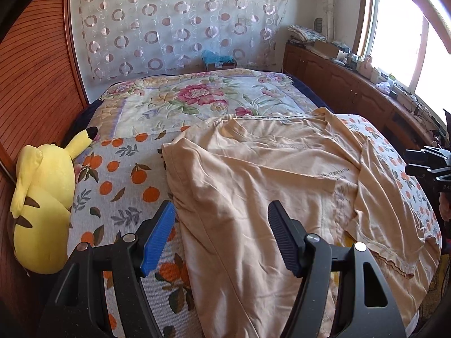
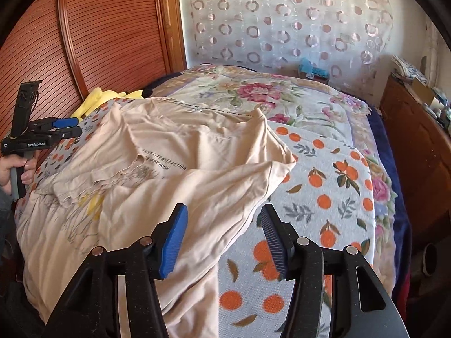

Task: Fold small clothes
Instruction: 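Release the folded shirt and open both grippers above it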

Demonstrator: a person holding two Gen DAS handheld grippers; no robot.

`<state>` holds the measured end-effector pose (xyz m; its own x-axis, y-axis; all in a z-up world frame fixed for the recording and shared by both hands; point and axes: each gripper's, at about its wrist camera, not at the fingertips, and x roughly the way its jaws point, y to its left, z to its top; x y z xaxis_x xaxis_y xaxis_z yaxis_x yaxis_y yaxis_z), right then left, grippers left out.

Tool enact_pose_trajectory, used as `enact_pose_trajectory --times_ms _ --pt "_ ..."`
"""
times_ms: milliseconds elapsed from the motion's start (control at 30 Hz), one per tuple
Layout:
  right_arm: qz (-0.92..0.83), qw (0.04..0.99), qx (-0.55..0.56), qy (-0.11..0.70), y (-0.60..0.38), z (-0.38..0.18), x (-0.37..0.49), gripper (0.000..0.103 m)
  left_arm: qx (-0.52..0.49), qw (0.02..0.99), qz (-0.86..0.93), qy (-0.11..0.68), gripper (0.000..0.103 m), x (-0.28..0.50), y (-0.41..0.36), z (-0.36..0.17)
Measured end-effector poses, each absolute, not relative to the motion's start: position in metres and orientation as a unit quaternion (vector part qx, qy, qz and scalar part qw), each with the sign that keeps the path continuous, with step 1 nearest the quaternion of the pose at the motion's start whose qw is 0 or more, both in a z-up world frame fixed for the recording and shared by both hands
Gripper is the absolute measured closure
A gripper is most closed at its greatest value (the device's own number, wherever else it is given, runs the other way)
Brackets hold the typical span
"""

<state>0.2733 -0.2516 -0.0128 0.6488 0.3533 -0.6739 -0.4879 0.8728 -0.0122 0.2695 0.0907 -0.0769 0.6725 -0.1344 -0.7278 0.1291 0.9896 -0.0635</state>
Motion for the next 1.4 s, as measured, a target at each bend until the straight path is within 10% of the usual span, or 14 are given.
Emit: enact_pose_trajectory --times_ms 1300,1400 --pt "0.200 0.900 -0.100 0.374 -0.233 -0.060 0.403 0.042 -0.013 0.896 -0.060 0.440 0.034 0.361 0.124 -0.116" --pt "0.202 0.900 -0.104 0.373 -0.231 -0.061 0.405 0.042 -0.021 0.898 -0.075 0.434 0.046 0.360 0.123 -0.115"
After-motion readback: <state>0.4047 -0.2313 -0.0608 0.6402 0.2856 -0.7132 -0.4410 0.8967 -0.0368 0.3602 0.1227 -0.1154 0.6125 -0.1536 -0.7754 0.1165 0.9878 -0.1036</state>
